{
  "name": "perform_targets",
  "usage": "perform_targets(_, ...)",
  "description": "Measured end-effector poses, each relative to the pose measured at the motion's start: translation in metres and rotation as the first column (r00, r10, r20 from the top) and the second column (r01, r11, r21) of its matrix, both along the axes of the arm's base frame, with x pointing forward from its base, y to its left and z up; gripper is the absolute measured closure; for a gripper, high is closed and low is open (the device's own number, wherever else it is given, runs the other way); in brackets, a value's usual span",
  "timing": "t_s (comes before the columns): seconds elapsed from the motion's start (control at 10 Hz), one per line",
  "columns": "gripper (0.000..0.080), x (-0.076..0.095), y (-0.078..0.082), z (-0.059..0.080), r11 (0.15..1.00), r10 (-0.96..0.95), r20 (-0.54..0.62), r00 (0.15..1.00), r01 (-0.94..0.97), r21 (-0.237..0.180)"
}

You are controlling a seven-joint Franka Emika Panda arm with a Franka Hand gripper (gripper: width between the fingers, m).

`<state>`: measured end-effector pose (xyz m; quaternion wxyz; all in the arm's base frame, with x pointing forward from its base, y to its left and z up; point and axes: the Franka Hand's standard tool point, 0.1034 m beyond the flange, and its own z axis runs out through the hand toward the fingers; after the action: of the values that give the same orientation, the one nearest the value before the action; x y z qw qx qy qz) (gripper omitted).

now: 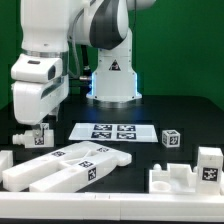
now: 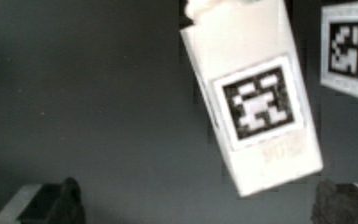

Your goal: Assemble chair

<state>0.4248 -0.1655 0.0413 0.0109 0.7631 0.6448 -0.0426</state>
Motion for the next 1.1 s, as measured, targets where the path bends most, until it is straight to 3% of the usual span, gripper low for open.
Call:
perform_targets(0.1,0.0151,-0.007,0.003,-0.006,0.999,0.053,-0.017,0.998,-0.054,-0.009)
perform_targets(0.3,0.0151,-0.015,0.011,-0.011,0.995,-0.095,-0.041,0.995,0.094,-0.014)
perform_targets(0.6,0.0151,-0.034,0.001,-0.028,0.998,-0.070,-0.085,0.994,0.069,-0.012)
perform_targets(0.9,0.0151,-0.038,-0.004,-0.030,0.997,-0.075,-0.101,0.992,0.074,-0.009)
perform_targets(1.0,0.0242,-0.039,-0.005,-0.031,0.997,-0.078,-0.101,0.992,0.077,-0.010)
perform_targets(1.1,0.0242,-0.039,-0.005,-0.031,0.997,-0.079,-0.101,0.992,0.079,-0.010)
